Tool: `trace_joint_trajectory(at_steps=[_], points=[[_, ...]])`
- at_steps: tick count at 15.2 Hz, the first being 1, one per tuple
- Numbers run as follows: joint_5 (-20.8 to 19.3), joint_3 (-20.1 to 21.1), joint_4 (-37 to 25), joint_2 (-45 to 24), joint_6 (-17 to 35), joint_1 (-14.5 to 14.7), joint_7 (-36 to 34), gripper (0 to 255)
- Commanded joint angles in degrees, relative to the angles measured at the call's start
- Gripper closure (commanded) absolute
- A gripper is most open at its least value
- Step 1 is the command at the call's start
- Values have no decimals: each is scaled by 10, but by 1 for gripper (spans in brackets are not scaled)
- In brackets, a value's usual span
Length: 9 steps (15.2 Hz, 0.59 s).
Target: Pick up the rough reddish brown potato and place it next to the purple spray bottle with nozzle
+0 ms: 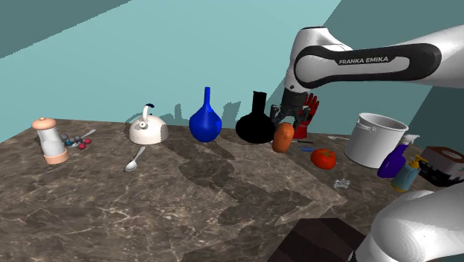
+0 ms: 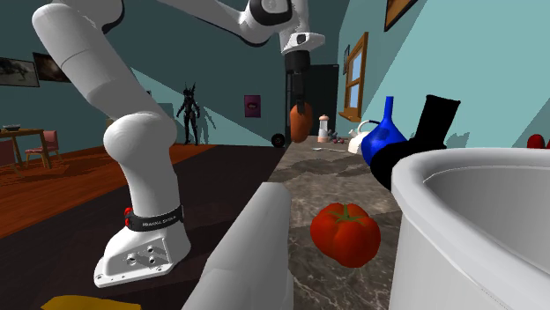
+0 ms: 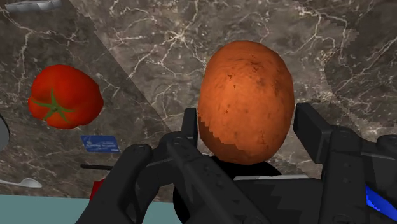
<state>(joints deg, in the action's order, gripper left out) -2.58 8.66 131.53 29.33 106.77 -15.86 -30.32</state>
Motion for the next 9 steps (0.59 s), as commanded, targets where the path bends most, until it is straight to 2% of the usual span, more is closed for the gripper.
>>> trace_joint_trajectory(at_steps=[1, 9], points=[[0, -2, -15, 1, -16, -1, 3, 255], [-1, -3, -82, -5, -77, -2, 8, 255]])
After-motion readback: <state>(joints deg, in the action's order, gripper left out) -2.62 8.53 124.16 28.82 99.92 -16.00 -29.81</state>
